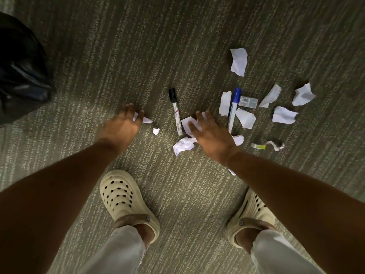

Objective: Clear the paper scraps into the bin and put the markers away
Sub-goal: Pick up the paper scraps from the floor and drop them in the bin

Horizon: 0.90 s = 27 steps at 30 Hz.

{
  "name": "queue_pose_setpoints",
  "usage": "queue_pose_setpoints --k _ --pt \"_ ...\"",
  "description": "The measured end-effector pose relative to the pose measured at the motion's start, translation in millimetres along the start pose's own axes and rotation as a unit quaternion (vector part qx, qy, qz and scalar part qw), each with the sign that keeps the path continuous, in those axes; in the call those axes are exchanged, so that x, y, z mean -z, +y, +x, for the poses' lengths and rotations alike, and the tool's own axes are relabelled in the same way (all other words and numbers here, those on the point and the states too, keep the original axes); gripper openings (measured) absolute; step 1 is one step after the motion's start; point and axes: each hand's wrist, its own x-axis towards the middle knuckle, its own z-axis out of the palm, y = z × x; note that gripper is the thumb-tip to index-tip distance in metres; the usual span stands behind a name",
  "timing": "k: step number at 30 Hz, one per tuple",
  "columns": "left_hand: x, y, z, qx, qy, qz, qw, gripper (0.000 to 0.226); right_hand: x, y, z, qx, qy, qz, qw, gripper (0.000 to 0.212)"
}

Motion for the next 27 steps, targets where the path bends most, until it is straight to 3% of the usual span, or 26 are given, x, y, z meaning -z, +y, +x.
queue_pose_setpoints --k 4,11,18,24,27 --pt "10 10 -6 -0.003 0.011 0.010 1.000 0.063 7 -7 -3 0.004 -0.027 0.000 1.000 0.071" --pt "26 21 -13 -0.025 0.021 -0.010 0.999 0.027 19 -9 2 -0.001 0.020 -0.002 1.000 0.034" --pt "42 23 -35 0.003 0.051 -0.056 0.997 0.024 55 -6 -12 -0.015 0.067 0.044 0.997 0.036" --pt "74 -7 -90 0.044 0.141 -0.154 0.977 0.035 130 -38 -32 0.023 0.145 0.086 0.985 0.043" --pt "89 -40 -128 0.088 0.190 -0.210 0.955 0.040 183 -68 -33 0.056 0.182 0.065 0.980 0.036"
